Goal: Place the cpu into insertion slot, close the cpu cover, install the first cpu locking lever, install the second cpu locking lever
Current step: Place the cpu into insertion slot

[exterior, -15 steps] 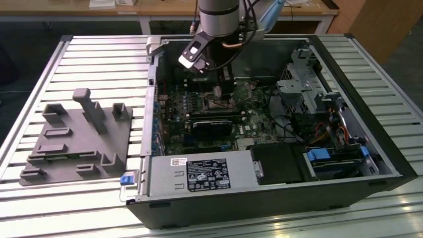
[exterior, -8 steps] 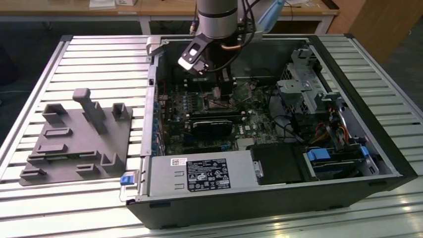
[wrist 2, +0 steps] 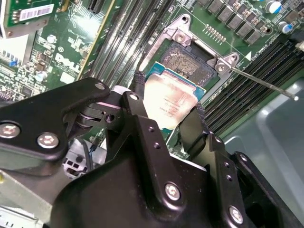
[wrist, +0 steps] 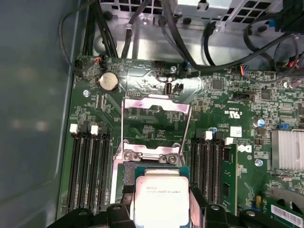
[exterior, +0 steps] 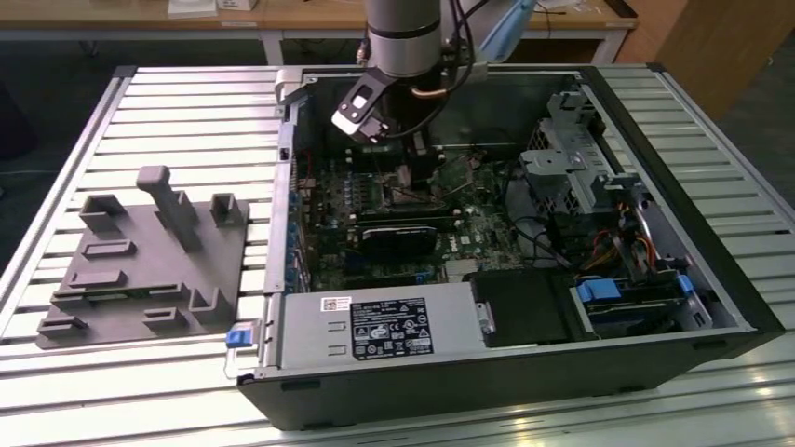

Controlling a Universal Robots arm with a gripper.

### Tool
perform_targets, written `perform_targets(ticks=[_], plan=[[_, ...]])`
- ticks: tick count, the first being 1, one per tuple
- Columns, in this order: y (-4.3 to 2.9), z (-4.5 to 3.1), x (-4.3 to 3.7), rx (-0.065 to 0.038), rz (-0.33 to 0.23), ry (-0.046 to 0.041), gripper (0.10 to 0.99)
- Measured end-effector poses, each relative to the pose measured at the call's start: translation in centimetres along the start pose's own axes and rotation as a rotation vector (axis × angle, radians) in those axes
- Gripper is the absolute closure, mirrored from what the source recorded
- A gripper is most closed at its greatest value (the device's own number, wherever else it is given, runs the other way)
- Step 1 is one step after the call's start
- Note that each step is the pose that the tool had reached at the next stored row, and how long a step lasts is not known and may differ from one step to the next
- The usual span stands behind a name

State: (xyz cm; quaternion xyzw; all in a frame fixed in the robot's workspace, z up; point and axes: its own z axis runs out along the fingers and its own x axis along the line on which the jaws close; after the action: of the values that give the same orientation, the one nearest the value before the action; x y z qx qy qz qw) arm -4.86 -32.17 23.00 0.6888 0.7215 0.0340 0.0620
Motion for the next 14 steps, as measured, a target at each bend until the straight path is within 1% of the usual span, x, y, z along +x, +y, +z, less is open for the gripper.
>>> perform_targets(ticks=[8, 14], plan=[[-0.29, 0.88, 0.1, 0.001, -0.003, 0.0, 0.545], [-0.38, 1.24, 0.14, 0.002, 0.007, -0.0015, 0.545]])
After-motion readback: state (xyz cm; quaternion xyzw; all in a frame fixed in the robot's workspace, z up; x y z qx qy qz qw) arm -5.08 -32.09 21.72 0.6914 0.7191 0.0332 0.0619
